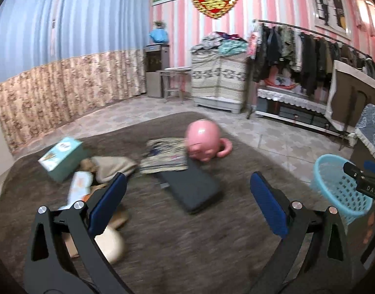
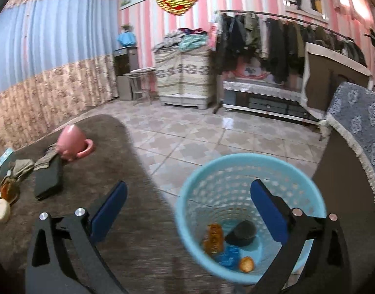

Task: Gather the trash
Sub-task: 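Move both tools back over the rug toward the remaining items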

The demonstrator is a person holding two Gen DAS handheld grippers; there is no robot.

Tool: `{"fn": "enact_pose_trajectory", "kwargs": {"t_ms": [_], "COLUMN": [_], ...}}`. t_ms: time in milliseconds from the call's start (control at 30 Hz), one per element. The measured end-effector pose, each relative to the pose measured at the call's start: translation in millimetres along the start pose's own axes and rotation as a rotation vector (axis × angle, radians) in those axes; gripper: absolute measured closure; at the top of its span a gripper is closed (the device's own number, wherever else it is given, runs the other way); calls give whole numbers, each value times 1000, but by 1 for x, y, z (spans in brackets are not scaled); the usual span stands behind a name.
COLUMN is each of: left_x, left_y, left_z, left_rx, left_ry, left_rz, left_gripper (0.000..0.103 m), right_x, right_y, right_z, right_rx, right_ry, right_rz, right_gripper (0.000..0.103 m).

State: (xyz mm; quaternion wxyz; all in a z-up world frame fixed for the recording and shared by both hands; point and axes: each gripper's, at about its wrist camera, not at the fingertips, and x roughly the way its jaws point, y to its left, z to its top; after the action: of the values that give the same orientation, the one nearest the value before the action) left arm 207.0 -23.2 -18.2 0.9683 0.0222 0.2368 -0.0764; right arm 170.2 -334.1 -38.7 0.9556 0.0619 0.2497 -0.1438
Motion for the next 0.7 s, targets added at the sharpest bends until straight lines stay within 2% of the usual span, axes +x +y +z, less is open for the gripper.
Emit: {"fn": "enact_pose_trajectory", "kwargs": {"t_ms": [167, 400, 567, 700], "left_x": [-7, -7, 7, 16], "left_y": [58, 126, 161, 174], "left_z": [-16, -47, -60, -65], "left_rx": [-59, -116, -179, -156], "left_ry": [26, 99, 158, 179], "left_rz": [75, 175, 189, 241], "left_gripper": [5, 6, 6, 6], "right_x": [6, 9, 11, 11], "right_y": [49, 93, 116, 125], "right_z": [-12, -28, -39, -42], "right_rx": [-72, -137, -191, -228], "right_ry": [15, 26, 46, 54], "right_rz": [68, 132, 164, 176], "right_gripper": [5, 5, 5, 5]}}
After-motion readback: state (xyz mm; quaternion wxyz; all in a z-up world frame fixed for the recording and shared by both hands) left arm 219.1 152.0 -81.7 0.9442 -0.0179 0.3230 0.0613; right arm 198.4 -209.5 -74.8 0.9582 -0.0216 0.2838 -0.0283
